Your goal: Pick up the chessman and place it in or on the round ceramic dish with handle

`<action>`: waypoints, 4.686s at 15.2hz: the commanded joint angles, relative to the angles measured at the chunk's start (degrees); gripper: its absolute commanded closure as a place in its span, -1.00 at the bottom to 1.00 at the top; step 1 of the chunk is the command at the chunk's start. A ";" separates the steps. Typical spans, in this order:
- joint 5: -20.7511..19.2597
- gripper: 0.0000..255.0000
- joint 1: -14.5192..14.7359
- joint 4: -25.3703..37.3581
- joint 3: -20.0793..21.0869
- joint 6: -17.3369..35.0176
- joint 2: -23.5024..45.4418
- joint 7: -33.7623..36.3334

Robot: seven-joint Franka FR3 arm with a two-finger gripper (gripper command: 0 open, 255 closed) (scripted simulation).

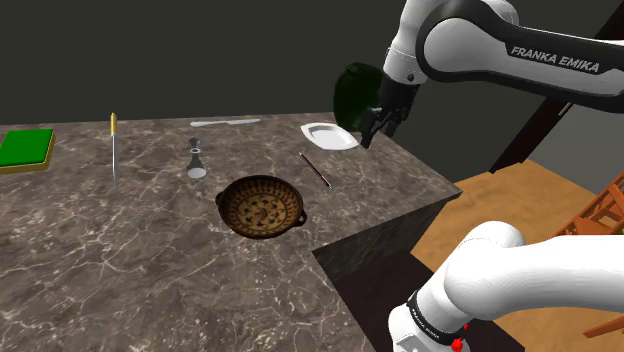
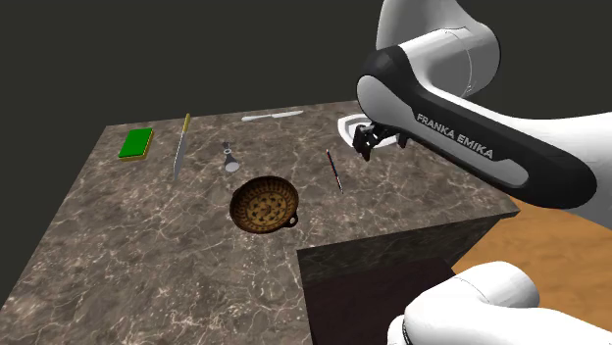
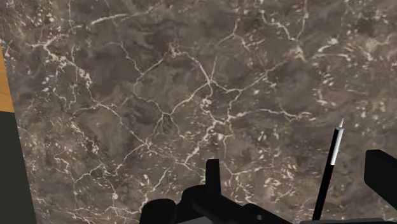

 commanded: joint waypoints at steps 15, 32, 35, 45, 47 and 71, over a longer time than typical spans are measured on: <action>4.35 -1.00 3.26 4.89 12.81 17.97 16.39 15.61; -12.26 -1.00 5.15 29.16 26.79 28.14 46.95 39.38; -14.50 -1.00 5.86 30.65 26.81 29.14 49.73 41.12; -16.61 -1.00 5.89 29.66 26.26 32.17 52.27 42.41; -16.61 -1.00 5.89 29.66 26.26 32.17 52.27 42.41; -13.84 1.00 5.89 36.84 26.83 24.05 50.65 39.01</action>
